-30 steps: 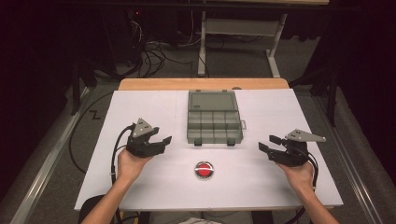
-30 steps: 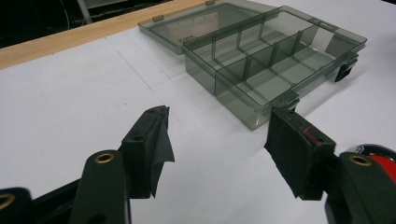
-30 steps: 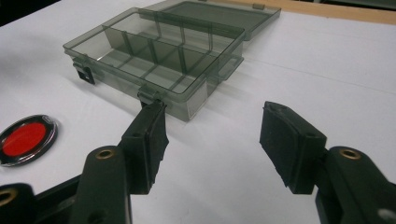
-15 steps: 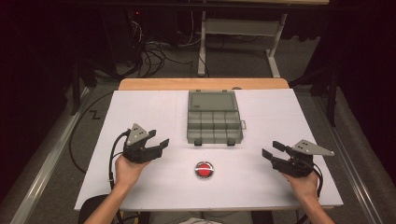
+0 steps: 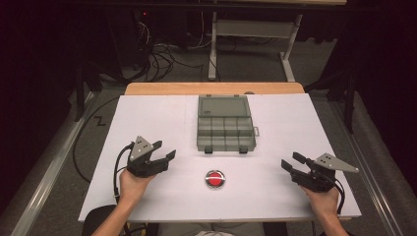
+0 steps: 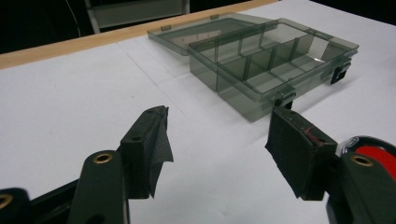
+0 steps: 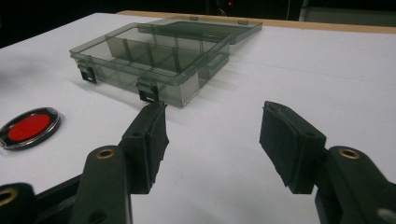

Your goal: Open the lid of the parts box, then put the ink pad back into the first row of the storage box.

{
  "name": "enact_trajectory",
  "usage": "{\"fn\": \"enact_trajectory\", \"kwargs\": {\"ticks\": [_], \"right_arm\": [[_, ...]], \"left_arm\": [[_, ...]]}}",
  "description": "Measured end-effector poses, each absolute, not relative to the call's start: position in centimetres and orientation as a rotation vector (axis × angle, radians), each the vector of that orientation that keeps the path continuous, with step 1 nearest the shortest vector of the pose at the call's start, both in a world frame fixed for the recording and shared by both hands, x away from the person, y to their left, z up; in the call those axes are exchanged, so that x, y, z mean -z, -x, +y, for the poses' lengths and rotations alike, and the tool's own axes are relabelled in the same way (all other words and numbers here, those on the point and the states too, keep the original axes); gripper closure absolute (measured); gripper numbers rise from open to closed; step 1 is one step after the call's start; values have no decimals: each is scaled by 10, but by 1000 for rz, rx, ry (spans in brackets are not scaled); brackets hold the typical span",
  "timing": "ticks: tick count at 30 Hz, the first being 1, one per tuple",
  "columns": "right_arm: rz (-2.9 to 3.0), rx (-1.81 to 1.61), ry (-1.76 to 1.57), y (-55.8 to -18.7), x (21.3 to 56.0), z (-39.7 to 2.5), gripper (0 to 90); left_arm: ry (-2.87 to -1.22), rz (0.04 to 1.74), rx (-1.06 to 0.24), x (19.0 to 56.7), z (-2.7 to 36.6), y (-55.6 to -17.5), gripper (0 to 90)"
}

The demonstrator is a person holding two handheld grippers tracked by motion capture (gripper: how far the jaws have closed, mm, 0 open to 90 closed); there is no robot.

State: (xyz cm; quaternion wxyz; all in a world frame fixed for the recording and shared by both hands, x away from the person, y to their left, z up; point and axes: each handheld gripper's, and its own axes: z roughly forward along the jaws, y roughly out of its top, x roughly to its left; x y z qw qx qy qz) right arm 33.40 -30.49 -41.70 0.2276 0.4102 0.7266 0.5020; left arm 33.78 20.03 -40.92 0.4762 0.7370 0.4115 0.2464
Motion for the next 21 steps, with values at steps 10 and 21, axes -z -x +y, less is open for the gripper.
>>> {"fn": "enact_trajectory", "kwargs": {"ticks": [10,21], "right_arm": [[2000,-1383,-1105,-335,418,-300,425],[2007,-1376,-1115,-337,420,-299,418]], "left_arm": [[-1799,1014,-587,411,201,-336,389],[-1815,1010,-582,411,198,-337,385]]}}
